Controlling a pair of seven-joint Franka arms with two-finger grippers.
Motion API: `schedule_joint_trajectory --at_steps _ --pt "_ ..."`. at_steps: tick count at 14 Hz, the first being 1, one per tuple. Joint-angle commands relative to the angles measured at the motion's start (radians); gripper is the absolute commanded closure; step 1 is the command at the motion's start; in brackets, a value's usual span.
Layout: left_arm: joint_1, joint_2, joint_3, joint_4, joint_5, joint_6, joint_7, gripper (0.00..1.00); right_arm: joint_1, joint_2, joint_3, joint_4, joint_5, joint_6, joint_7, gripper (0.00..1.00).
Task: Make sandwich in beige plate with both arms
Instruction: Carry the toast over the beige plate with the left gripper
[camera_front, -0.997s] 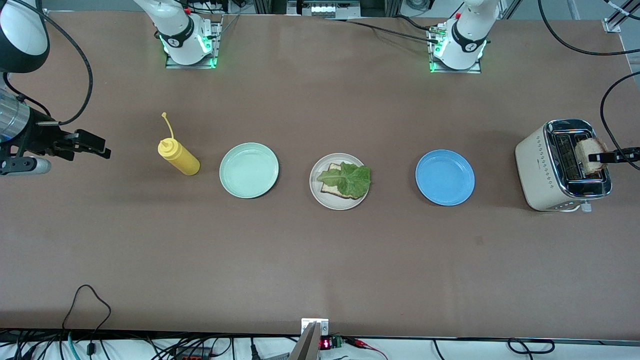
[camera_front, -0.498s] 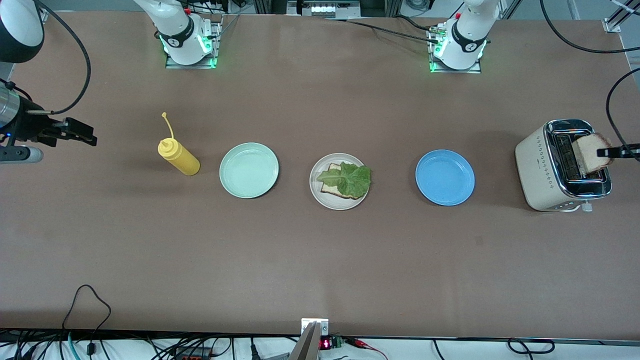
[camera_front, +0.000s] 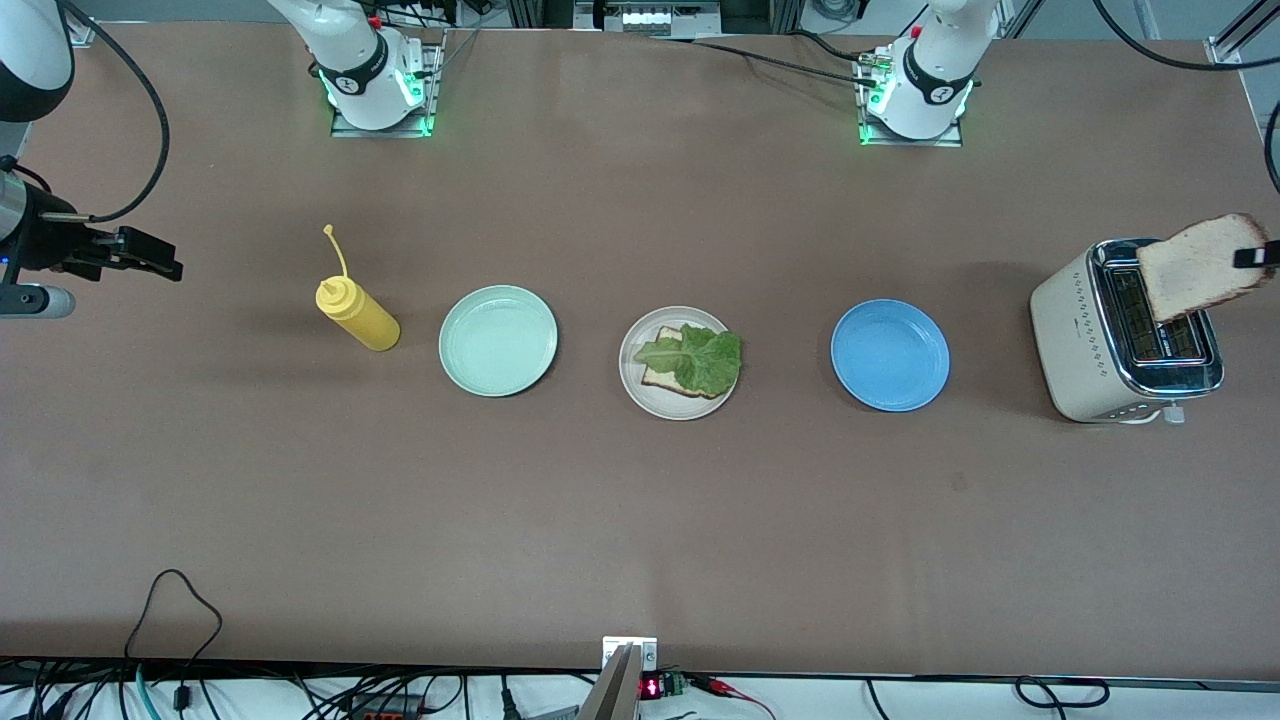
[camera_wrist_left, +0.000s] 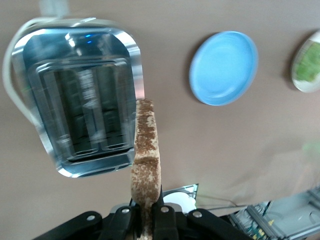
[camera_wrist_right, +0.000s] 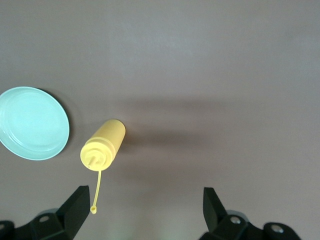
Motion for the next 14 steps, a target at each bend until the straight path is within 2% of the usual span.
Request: schedule_joint_trajectory --at_steps 1,3,4,6,10,14 --pt "-0.016 -0.020 -0.170 0.007 -0.005 -0.025 -0.031 0.99 -0.010 -0.007 0.005 -0.010 -0.013 -0.010 -0.014 0.00" --pt "-0.042 -0.011 -0.312 -0.005 -0.011 -0.016 -0.145 0.99 -0.019 -0.004 0.005 -0.011 -0.014 0.005 -0.130 0.00" --pt "-0.073 0.003 -0.355 -0.008 -0.028 0.003 -0.214 0.99 -0.037 -0.006 0.005 -0.024 -0.017 0.022 -0.204 0.00" --pt "-0.172 0.031 -0.366 -0.023 -0.108 0.071 -0.310 0.99 -0.046 -0.007 0.005 -0.034 -0.034 0.042 -0.322 0.00" --pt "-0.308 0.060 -0.366 -0.129 -0.164 0.308 -0.417 0.99 -0.048 -0.007 0.005 -0.041 -0.066 0.070 -0.442 0.00" --pt "-0.410 0.185 -0.366 -0.138 -0.194 0.496 -0.520 0.99 -0.051 -0.007 0.005 -0.041 -0.066 0.071 -0.447 0.00"
